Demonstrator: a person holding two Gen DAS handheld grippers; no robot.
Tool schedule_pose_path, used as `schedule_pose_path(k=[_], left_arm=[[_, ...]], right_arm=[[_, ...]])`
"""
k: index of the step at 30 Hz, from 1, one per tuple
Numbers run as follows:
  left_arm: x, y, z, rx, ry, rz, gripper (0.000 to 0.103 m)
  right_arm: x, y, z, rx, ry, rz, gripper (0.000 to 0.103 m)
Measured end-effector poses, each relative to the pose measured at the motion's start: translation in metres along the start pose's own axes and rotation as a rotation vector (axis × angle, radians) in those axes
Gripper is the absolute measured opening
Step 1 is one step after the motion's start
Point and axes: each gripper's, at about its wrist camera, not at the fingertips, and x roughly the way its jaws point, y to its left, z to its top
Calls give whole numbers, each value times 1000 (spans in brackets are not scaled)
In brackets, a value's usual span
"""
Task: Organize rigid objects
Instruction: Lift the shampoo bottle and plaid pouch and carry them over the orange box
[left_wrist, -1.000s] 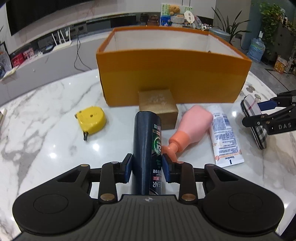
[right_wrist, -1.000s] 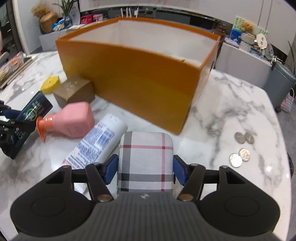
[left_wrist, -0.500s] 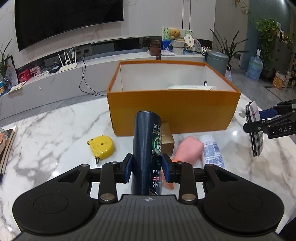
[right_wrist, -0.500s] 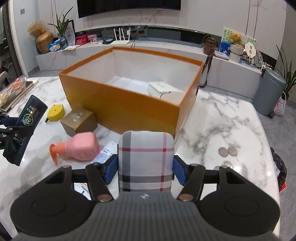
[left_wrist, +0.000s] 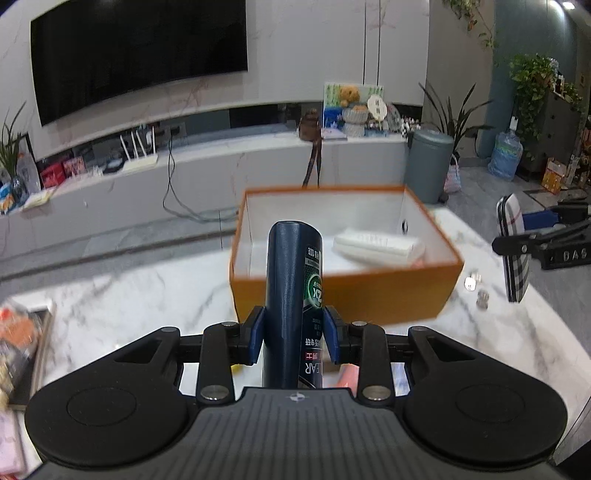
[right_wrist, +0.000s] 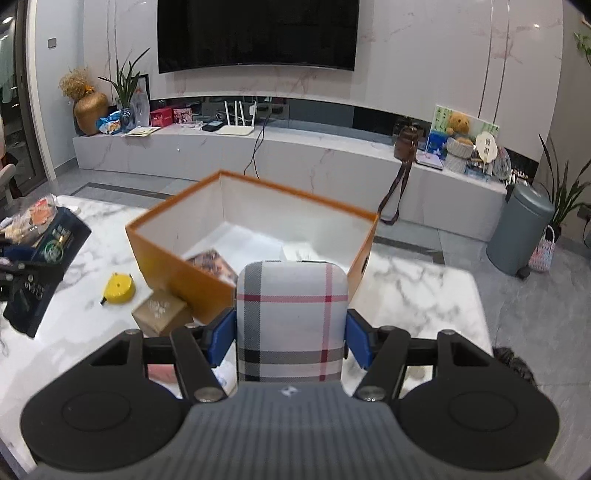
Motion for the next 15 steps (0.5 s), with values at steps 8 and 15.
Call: schedule_pose_path(k=[8,15], left_arm=[[-9,-14,57,67,-59,11,38],[-3,-31,106,108,-95,5,38]], right_arm=[[-21,-5,54,-73,-54,-26,63],[-31,-3,113,-107,-130,-35,63]])
